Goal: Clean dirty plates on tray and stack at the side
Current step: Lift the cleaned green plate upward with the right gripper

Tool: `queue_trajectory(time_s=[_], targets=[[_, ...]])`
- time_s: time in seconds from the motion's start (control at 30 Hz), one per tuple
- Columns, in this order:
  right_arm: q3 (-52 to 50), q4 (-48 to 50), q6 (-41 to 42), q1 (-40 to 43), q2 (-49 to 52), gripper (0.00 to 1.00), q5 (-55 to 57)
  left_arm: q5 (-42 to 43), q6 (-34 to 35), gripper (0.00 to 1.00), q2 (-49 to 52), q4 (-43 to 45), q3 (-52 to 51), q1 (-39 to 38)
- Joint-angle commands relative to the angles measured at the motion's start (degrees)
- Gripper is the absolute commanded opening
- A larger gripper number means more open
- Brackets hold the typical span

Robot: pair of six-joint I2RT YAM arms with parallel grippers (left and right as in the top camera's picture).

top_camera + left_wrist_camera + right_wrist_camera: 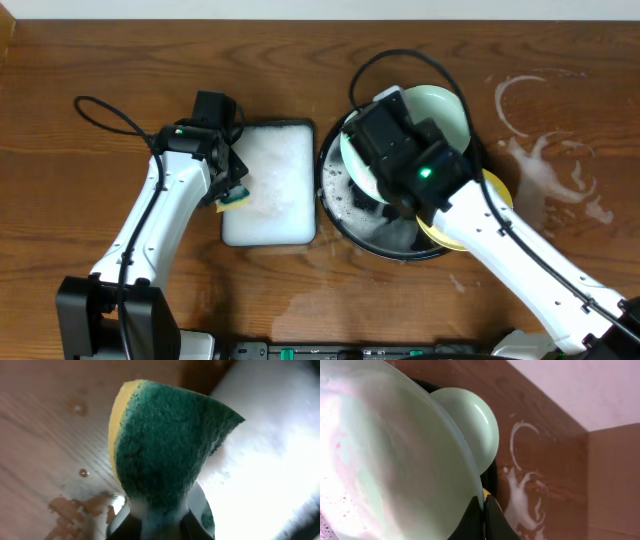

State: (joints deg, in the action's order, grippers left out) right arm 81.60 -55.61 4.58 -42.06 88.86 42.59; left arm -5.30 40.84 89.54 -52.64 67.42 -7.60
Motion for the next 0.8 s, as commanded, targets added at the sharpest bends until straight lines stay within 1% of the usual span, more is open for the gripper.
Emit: queue_trajectory(time_s=[0.0,0.33,0.53,0.63,0.77], targets=[[0.2,0.1,1.2,-1.2,-1.1,0.01,5.0,3.6,-4.2,0.08,0.4,0.2,-0.5,0.2],[0.2,-1.0,1.1,-1.2,-1.1,0.01,9.6,3.7,-5.3,0.08,0.4,0.5,-0.9,0.1],[0.2,-0.9,1.2,-1.2,-1.1,0.01,9.7,3.9,-5.3,0.08,0.4,3.2,-3.4,0.1],[0.2,-0.9,1.2,-1.2,-1.1,0.01,9.7,6.1,-5.4,0.08,0.4,5.1,-5.0,0.1],[0.2,-0.7,1.5,-1.2,-1.1,0.01,9.5,11.1,-8.8,0.08,0.4,9.5,-7.0,0.1]])
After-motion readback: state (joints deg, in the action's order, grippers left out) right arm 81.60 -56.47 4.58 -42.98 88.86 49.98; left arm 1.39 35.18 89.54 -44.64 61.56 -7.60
